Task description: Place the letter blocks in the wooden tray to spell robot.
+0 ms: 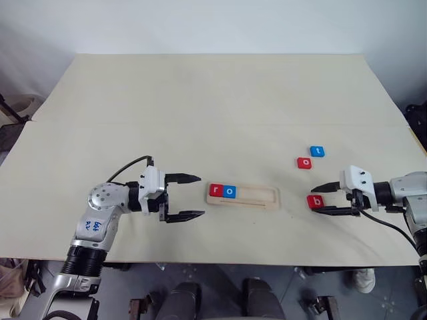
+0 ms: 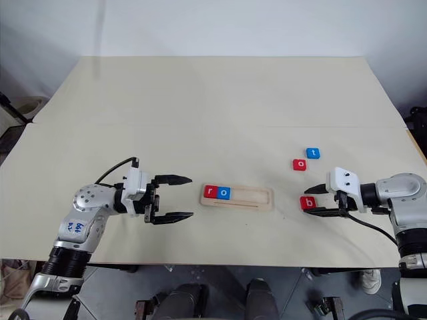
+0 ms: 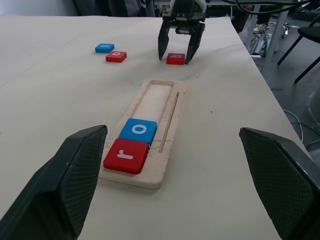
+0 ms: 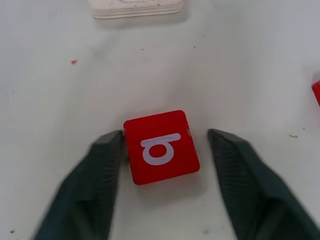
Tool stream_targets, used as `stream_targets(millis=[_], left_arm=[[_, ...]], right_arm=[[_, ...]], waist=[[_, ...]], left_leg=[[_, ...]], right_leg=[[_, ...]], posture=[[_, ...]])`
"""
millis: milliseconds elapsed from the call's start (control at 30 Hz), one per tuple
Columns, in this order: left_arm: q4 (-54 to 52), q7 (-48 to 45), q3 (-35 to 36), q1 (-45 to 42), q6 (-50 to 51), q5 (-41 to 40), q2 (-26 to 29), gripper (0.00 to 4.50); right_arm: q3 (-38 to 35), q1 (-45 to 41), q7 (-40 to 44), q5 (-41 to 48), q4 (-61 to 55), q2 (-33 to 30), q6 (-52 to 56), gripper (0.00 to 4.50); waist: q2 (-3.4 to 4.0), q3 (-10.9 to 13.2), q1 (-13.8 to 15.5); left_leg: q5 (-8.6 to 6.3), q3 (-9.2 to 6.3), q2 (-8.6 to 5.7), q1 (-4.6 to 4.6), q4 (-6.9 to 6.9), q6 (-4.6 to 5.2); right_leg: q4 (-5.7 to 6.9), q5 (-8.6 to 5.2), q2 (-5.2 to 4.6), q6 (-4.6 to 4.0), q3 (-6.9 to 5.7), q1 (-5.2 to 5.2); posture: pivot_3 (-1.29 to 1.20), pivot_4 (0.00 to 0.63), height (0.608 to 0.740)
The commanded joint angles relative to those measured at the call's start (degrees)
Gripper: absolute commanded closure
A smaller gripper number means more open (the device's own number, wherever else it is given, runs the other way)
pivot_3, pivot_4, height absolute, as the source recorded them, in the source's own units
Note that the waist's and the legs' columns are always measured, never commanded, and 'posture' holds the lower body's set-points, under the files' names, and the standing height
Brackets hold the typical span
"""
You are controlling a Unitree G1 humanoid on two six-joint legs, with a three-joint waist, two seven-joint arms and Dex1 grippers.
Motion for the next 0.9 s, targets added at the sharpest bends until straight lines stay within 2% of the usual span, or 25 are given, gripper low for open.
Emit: stream_targets(millis=[33, 233, 333, 467, 633, 900], left_arm=[[-1.5, 0.45, 1.11, 0.21, -0.29, -0.92, 0.41, 0.0], [-1.03, 0.6, 1.15, -0.28, -0.28, -0.92, 0.58, 0.0], [-0.5, 0.72, 1.15, -0.7, -0.45, -0.71, 0.57, 0.0], [-0.82, 1.31, 1.05, -0.76, -0.18, -0.64, 0.47, 0.0], [-1.68, 2.13, 0.81, -0.39, 0.04, -0.51, 0.31, 0.0], [-2.07, 2.99, 1.17, 0.55, -0.44, -0.63, 0.47, 0.0]], right_arm=[[0.07, 0.0, 0.43, 0.04, 0.18, 0.22, 0.68, 2.97], [-0.96, 0.26, -0.15, 7.58, -15.98, 1.21, 15.41, 3.03], [1.84, -2.02, -6.87, 8.07, -28.16, 3.17, 30.95, 3.03], [5.76, -5.13, -12.22, 7.42, -36.4, 6.96, 41.64, 3.03], [10.19, -7.76, -17.16, 5.06, -37.06, 12.2, 44.49, 3.03], [13.32, -7.77, -19.06, 2.7, -36.81, 14.3, 43.49, 3.03]], waist=[[0.0, 0.0, 0.01], [0.05, 0.01, -0.26], [0.06, 0.01, -0.2], [0.06, 0.01, 0.07], [0.05, 0.02, 0.59], [0.05, 0.02, -0.02]], left_leg=[[0.0, 0.0, 0.0, 0.0, 0.01, 0.0], [0.0, 0.06, 0.02, -0.03, -0.06, -0.01], [0.01, 0.05, 0.04, -0.06, -0.07, -0.02], [0.0, -0.01, 0.04, -0.11, -0.05, -0.03], [0.0, -0.09, -0.09, -0.21, 0.0, -0.02], [0.0, -0.08, -0.07, -0.21, -0.04, -0.02]], right_leg=[[0.0, 0.01, 0.0, 0.0, 0.0, 0.01], [0.05, 0.01, 0.01, 0.0, 0.05, -0.15], [0.07, 0.01, 0.01, 0.0, 0.06, -0.2], [0.04, 0.02, 0.0, -0.02, 0.02, -0.22], [0.02, 0.03, -0.1, -0.01, -0.06, -0.22], [0.04, 0.03, -0.09, -0.01, -0.08, -0.26]], posture=[[0.0, 0.15, 0.74], [0.0, 0.15, 0.74], [0.0, 0.15, 0.74], [0.0, 0.15, 0.74], [0.0, 0.15, 0.74], [0.0, 0.15, 0.74]])
